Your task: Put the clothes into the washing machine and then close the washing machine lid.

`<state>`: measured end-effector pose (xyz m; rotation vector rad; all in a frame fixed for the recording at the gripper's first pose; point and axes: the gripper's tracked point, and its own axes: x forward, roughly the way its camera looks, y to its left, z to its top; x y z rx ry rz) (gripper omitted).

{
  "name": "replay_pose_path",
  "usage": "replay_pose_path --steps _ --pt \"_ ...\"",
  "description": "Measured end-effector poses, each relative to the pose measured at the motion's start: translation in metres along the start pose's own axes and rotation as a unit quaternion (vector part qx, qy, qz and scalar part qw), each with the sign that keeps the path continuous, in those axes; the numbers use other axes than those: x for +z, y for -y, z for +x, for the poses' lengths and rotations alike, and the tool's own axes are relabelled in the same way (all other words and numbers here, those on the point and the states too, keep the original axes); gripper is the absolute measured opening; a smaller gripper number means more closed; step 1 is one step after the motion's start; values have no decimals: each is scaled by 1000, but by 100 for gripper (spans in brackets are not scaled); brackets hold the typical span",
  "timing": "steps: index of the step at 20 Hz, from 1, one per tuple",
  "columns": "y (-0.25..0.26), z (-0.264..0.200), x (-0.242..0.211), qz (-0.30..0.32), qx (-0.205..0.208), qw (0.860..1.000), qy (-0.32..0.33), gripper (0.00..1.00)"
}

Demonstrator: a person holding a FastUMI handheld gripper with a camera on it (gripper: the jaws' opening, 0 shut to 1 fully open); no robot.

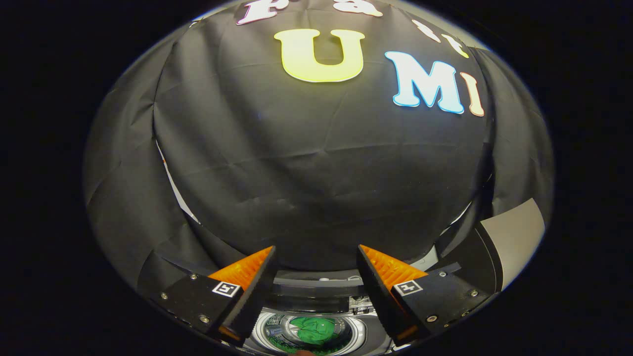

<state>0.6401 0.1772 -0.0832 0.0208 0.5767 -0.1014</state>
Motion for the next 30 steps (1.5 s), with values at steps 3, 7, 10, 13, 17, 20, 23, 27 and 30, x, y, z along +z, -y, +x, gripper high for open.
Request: replay_pose_path --steps 3,7,10,13,17,20,23,27,30 --pt "0 -7 -3 -1 -1 1000 12 97" --pt "0 -18 -9 -3 0 1000 31 97" --pt "0 -26 -13 -6 3 999 49 97" --pt "-1 -34 -20 -6 3 999 54 97" --pt "-1 -46 -28 -7 3 998 60 97" --pt "-2 -53 -35 -7 6 998 62 97" --pt "-4 -61 -41 -9 19 997 74 97" --pt "-3 -67 -49 -12 27 996 88 97" --pt "-2 -70 -55 -13 26 996 90 97"
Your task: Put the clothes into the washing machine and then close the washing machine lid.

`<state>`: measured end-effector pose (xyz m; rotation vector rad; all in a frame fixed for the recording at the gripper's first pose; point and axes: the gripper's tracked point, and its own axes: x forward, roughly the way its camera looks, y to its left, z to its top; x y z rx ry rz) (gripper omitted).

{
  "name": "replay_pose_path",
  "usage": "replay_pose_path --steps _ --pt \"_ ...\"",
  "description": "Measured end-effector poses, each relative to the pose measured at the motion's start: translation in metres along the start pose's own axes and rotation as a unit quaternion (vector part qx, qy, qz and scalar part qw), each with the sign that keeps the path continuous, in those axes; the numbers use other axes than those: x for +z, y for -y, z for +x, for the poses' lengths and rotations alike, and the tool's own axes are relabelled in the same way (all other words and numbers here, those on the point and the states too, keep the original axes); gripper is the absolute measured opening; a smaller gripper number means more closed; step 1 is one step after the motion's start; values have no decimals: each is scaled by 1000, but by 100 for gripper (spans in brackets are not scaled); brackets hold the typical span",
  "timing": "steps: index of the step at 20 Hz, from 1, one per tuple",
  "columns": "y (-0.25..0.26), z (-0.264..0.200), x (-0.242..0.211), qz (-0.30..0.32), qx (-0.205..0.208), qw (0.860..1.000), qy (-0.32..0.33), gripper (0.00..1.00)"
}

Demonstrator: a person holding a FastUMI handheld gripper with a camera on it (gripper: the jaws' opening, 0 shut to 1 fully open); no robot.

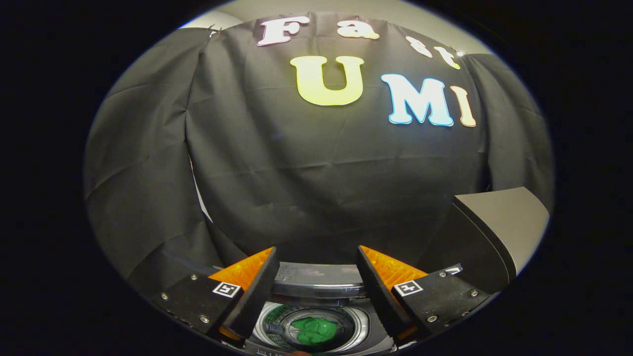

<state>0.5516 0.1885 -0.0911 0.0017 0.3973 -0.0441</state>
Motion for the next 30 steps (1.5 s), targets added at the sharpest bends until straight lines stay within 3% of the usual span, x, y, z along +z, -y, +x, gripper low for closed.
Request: replay_pose_path --steps 14,23,30 --pt "-9 -32 -76 -20 15 999 -21 96" --pt "-26 -45 -61 -36 28 999 9 96" --pt "-1 -118 -58 -12 29 998 48 96"
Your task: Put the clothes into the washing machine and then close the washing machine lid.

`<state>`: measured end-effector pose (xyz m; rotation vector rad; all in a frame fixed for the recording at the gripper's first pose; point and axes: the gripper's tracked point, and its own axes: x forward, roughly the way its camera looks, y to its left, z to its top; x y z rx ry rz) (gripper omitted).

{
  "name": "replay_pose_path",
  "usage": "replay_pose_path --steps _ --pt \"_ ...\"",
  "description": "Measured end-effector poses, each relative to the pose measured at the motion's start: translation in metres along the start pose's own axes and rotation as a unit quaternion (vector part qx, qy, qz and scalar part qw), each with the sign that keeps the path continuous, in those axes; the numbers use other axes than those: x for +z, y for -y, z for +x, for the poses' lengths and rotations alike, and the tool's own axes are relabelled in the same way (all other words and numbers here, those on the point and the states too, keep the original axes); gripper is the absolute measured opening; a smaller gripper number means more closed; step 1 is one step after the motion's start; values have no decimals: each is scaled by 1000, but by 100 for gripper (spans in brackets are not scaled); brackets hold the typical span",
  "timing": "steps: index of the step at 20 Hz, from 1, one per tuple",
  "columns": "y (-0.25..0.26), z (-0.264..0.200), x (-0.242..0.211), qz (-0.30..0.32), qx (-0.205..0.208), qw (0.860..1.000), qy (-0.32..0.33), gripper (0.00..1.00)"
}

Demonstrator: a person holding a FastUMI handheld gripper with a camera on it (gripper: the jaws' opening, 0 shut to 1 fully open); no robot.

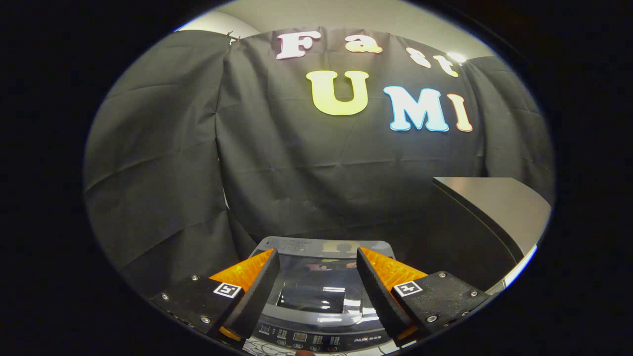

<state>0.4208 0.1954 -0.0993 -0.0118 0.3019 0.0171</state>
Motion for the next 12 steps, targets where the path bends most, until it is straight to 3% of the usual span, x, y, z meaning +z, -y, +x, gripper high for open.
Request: replay_pose_path --steps 7,12 --pt "50 -117 -14 -44 7 999 25 96" --pt "98 -207 -30 -42 13 998 46 96"
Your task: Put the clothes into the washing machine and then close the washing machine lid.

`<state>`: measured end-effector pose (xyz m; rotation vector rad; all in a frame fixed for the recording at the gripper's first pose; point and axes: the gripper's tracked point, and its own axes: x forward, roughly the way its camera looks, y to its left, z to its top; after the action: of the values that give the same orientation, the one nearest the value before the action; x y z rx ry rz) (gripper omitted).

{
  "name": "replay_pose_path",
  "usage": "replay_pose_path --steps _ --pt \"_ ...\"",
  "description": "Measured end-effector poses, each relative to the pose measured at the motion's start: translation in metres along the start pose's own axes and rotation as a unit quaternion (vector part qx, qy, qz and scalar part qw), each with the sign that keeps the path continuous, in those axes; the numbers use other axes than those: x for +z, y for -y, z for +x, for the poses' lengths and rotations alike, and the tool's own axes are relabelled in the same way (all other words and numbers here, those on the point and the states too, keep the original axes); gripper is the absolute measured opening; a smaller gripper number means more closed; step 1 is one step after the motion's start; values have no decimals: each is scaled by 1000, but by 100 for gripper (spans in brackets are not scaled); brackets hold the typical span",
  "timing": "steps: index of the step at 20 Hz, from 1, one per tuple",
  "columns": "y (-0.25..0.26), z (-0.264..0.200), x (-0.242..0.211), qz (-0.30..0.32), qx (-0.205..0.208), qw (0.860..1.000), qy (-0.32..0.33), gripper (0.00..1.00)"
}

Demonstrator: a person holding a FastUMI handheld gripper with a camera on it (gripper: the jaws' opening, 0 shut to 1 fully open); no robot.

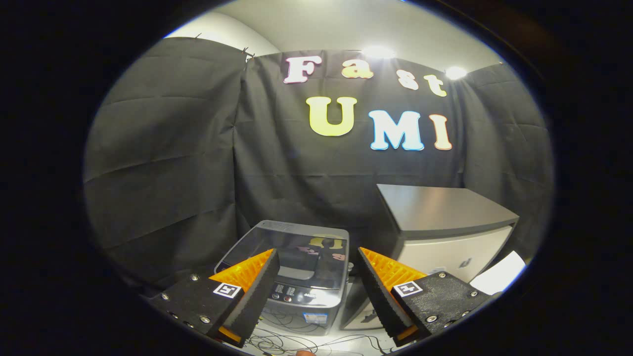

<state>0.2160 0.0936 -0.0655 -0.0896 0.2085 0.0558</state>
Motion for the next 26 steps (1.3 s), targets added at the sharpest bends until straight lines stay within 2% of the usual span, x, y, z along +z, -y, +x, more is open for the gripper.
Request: replay_pose_path --steps 7,11,15,21,26 --pt "44 -122 -4 -6 6 1000 19 96" --pt "60 -171 -1 -15 -15 999 25 96" --pt "63 -207 3 -16 -24 999 42 96" --pt "48 -248 7 -23 -11 998 61 96" --pt "37 -266 -8 -34 1 998 56 97"
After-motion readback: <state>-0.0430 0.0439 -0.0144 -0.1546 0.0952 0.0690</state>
